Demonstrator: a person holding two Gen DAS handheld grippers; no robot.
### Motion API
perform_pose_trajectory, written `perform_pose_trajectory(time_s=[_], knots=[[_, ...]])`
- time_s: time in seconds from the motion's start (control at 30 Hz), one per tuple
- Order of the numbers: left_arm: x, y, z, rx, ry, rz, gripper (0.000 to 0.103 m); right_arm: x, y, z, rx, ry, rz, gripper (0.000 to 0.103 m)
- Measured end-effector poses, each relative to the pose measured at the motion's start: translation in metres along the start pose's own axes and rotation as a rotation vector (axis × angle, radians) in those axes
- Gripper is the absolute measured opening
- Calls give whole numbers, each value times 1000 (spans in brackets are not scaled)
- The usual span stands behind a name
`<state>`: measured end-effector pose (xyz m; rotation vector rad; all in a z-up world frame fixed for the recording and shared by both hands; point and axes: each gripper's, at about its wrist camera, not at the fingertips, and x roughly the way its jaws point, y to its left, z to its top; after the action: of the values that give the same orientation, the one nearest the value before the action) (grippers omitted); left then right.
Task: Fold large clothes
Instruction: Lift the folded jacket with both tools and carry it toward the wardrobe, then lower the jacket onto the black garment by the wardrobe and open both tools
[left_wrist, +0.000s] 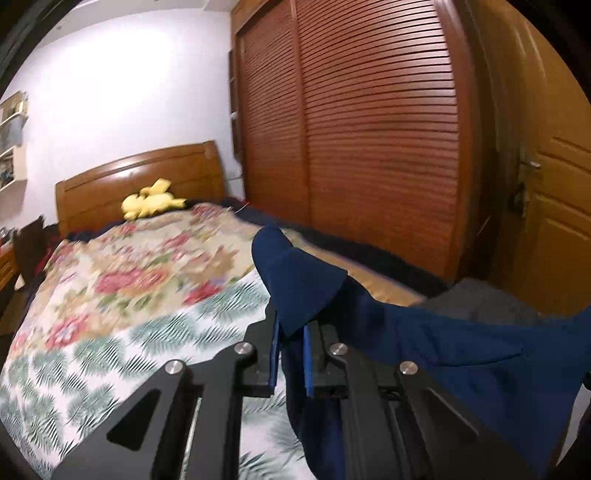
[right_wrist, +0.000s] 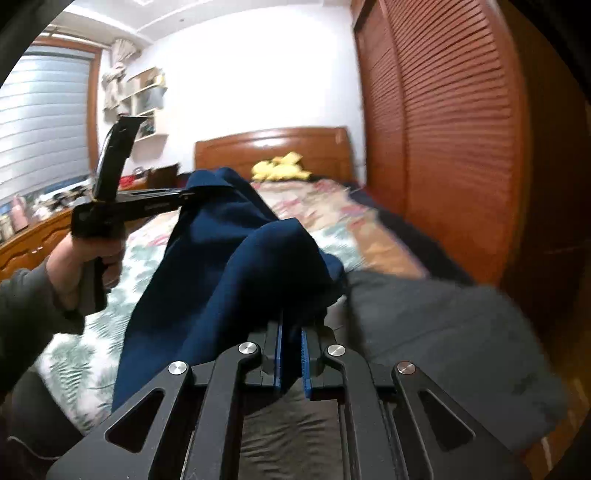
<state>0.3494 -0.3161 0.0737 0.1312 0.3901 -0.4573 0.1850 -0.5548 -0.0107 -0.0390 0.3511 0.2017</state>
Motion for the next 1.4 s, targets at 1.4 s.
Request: perform_pose_trajectory(time_s=[1.4], knots=[[-22,-140,-62,175,155,-255,38,-37,-124,-26,108,119,-374,31]])
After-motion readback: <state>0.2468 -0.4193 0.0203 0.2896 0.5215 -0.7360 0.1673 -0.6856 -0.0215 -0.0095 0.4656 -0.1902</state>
